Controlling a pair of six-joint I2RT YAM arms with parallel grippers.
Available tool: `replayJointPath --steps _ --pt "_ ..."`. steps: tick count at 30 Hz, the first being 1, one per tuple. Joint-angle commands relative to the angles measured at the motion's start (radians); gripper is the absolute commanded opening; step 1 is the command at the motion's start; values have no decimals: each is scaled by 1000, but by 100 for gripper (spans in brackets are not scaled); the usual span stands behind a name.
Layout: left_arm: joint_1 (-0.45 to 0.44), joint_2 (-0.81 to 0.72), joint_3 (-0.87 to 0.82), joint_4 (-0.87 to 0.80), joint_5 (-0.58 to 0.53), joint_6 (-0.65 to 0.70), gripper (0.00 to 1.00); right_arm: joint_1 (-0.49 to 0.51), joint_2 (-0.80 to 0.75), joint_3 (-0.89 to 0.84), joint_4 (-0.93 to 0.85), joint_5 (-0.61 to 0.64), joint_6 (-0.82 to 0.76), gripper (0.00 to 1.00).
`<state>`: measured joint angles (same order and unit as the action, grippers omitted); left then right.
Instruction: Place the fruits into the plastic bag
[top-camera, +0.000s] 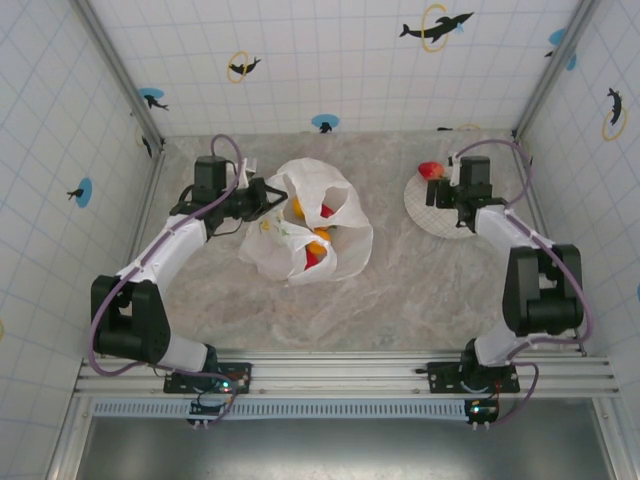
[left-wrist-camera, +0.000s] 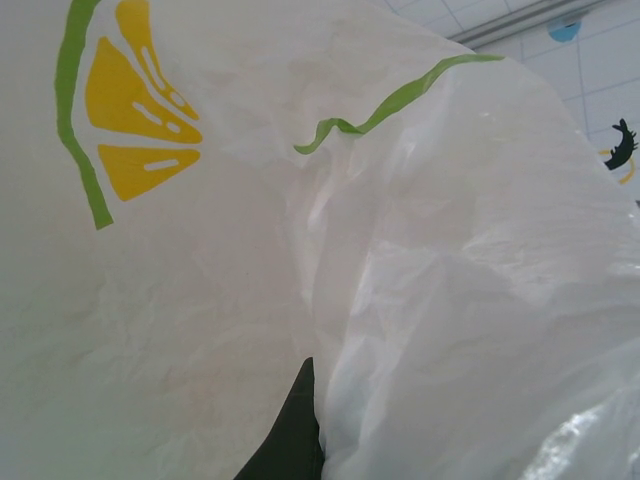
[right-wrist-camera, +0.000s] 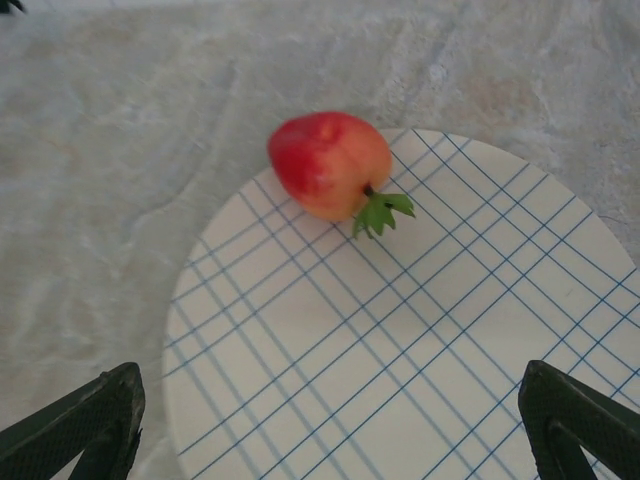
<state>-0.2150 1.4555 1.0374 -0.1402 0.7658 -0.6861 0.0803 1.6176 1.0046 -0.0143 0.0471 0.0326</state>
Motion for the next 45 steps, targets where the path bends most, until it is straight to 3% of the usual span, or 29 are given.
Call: replayJointPath --steps 1,10,24,33,45 --pt "-20 12 41 19 -12 -15 0 -1 71 92 45 41 -117 99" --pt "-58 30 76 -31 -34 8 0 -2 326 310 -18 36 -294 99" --pt "-59 54 95 -48 -38 8 0 -2 608 640 -161 11 -357 97" --pt "-57 46 90 -62 -40 13 0 -2 696 732 -212 -34 -379 85" --pt "-58 45 81 -60 -37 17 0 -2 681 737 -254 -42 -392 64"
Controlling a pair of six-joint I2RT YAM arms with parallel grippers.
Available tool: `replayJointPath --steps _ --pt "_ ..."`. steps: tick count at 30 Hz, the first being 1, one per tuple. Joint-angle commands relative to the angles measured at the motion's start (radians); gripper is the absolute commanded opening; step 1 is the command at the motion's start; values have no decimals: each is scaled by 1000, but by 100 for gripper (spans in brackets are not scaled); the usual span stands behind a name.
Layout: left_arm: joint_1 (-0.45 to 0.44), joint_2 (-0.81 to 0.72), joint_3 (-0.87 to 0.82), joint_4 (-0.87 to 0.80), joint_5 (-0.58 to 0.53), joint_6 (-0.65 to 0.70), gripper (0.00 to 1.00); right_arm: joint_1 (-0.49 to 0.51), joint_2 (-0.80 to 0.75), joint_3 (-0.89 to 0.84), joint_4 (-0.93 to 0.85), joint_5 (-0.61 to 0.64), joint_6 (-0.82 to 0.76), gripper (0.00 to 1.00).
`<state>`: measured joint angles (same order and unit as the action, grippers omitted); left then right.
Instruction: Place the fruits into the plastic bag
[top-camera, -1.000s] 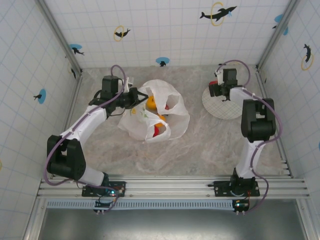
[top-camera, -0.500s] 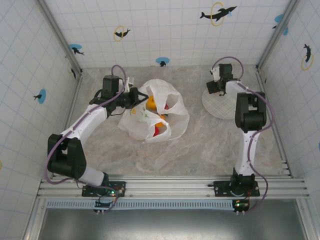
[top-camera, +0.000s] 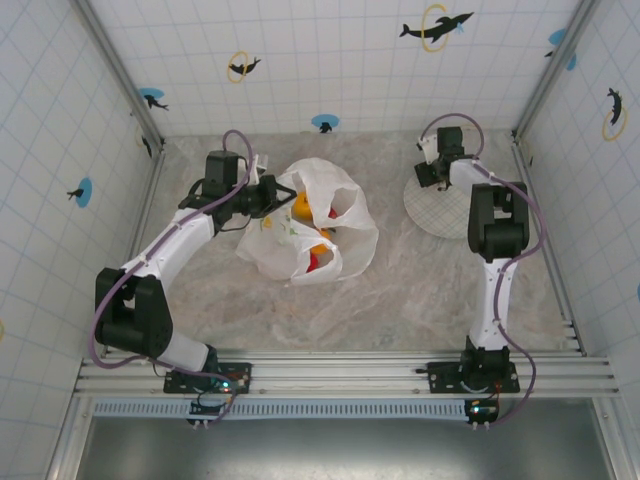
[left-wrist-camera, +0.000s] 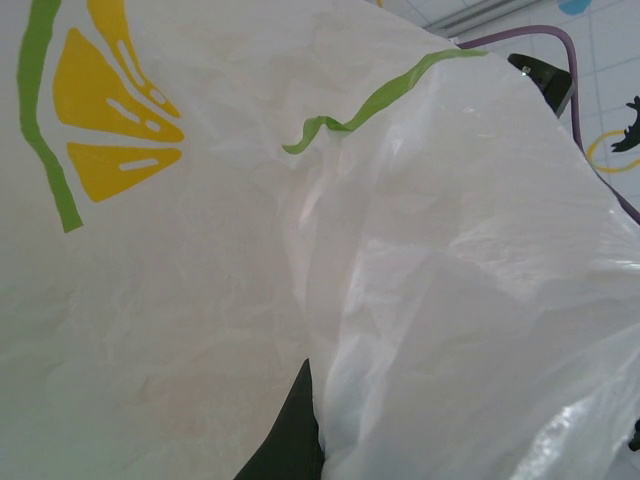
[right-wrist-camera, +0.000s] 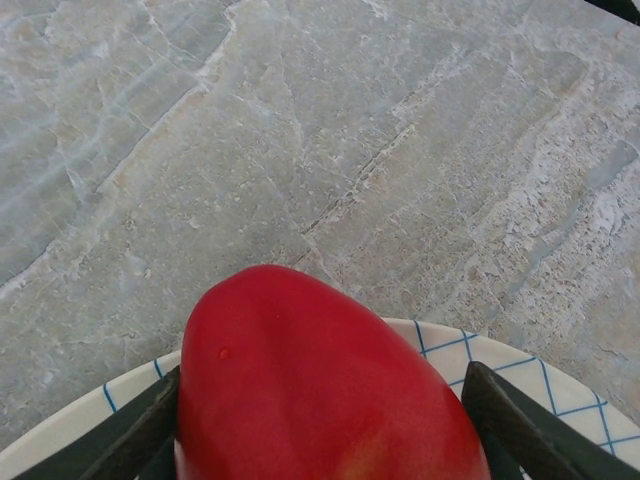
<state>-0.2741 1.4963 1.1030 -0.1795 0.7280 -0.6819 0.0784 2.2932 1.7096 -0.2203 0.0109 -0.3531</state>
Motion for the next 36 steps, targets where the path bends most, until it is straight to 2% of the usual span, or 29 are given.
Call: replayJointPath --steps 1,9,15,20,24,29,33,36 --pt "1 2 14 -21 1 13 0 0 3 27 -52 -2 -6 62" --pt "1 -14 2 -15 4 15 0 0 -207 -134 -4 -32 67 57" --pt "0 -27 -9 -5 8 16 0 18 -492 -410 134 -132 194 55" --pt "0 -21 -8 -12 22 22 0 81 -772 -664 264 -215 286 54" --pt "1 -16 6 -43 28 54 0 177 -966 -788 282 -268 309 54" --pt "5 -3 33 -99 48 106 0 331 -1134 -881 202 -342 272 54" --pt "7 2 34 -96 57 113 0 476 -1211 -959 178 -311 264 54" --pt "7 7 41 -88 63 110 0 585 -1194 -981 172 -253 254 54"
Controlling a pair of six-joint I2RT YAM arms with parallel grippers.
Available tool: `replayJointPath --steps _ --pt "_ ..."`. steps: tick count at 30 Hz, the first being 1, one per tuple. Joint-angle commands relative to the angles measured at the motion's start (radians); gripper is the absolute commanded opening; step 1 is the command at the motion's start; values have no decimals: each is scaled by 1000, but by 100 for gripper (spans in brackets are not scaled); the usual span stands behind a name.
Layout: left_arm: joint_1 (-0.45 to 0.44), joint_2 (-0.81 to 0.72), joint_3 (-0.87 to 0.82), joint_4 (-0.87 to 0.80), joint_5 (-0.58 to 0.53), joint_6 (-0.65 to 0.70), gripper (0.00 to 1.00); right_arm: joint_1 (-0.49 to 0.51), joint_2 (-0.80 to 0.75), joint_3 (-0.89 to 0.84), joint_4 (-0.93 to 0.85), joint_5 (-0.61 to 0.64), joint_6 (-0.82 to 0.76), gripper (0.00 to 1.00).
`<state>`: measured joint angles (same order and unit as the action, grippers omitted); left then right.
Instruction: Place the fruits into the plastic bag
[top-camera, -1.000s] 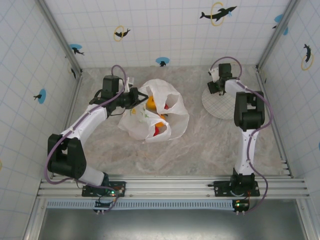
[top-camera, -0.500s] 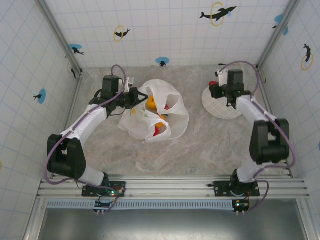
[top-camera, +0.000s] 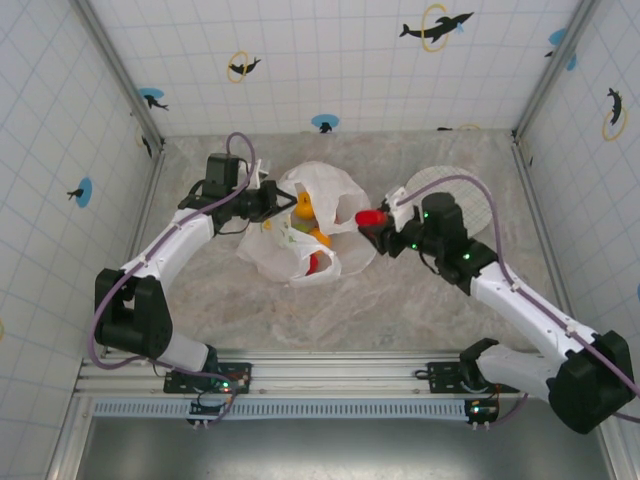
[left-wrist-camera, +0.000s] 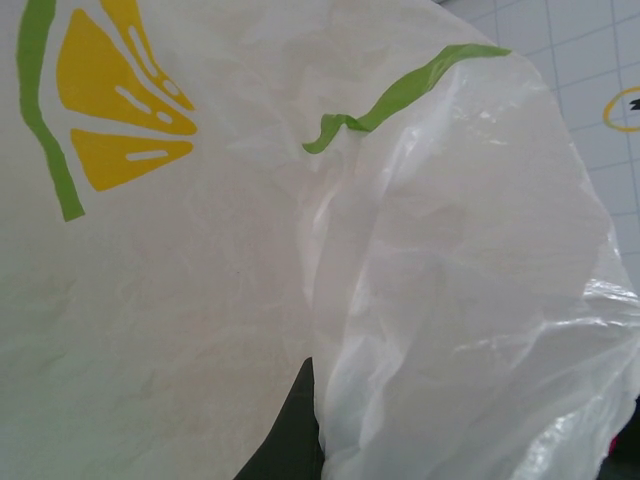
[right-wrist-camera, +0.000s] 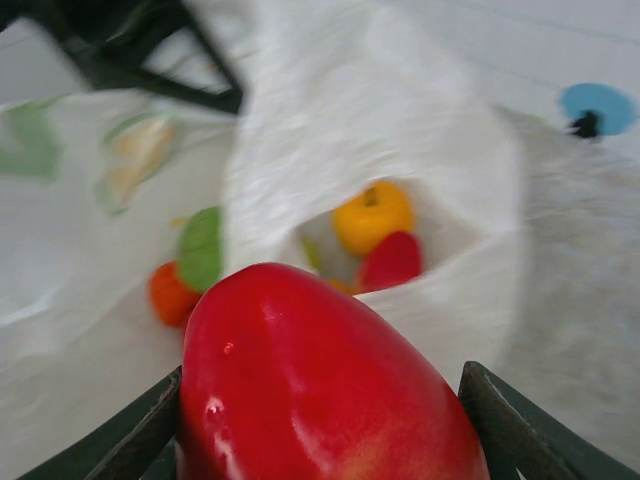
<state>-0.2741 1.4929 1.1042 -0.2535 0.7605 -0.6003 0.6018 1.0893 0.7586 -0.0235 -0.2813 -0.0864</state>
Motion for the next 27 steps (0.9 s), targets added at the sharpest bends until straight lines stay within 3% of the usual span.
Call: replayJointPath --steps 1,17,27 --pt "6 12 42 -13 32 27 0 88 26 -30 -23 59 -16 54" --pt "6 -17 -2 12 41 10 0 213 491 151 239 168 18 54" --pt "7 -20 -6 35 49 -3 0 235 708 288 442 295 197 55"
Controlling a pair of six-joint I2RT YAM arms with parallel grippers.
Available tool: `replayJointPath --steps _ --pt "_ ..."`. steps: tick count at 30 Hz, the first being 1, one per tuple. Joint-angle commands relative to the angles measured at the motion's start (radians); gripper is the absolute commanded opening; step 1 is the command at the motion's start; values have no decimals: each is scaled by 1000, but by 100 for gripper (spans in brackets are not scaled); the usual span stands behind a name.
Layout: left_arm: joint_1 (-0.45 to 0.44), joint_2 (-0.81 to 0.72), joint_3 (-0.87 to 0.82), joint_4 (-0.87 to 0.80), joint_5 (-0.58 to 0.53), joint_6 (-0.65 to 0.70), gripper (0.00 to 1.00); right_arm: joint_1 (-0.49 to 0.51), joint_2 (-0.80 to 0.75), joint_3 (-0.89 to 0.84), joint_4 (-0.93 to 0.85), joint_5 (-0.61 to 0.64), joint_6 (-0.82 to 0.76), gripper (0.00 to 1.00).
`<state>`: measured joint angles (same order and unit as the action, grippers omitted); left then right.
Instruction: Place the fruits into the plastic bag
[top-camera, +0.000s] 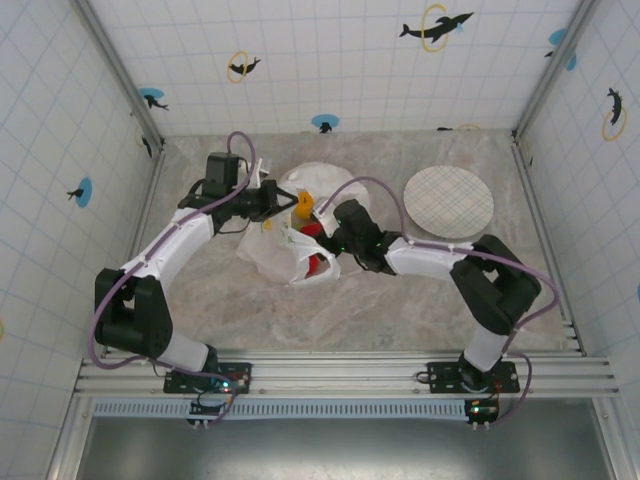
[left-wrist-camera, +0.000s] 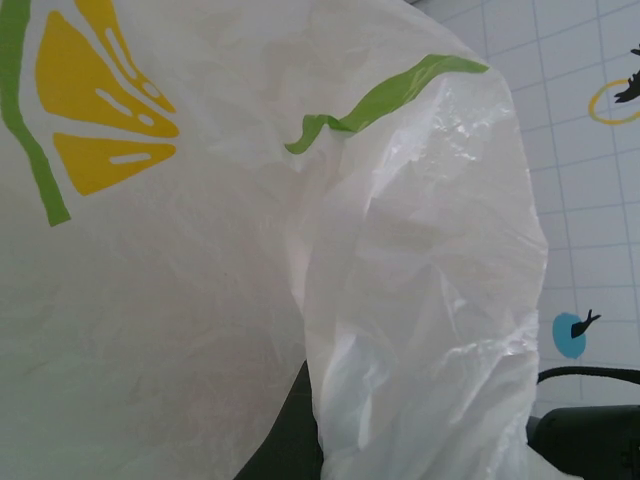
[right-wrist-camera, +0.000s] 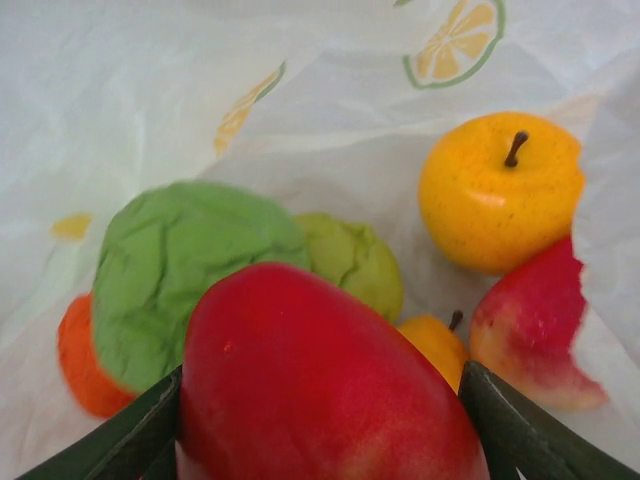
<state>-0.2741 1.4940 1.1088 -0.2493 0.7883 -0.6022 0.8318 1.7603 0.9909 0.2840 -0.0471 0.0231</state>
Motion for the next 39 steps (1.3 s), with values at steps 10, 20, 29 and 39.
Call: replayJointPath --steps 10,20,29,39 --pt "6 -22 -19 47 22 -10 0 12 200 209 200 150 283 58" --pt "7 -34 -25 44 -5 -8 0 10 265 270 186 137 319 64" --pt "6 -38 -29 42 -7 -5 0 2 245 270 134 113 299 73" --pt "7 -37 -30 42 -11 -4 0 1 182 224 118 85 265 86"
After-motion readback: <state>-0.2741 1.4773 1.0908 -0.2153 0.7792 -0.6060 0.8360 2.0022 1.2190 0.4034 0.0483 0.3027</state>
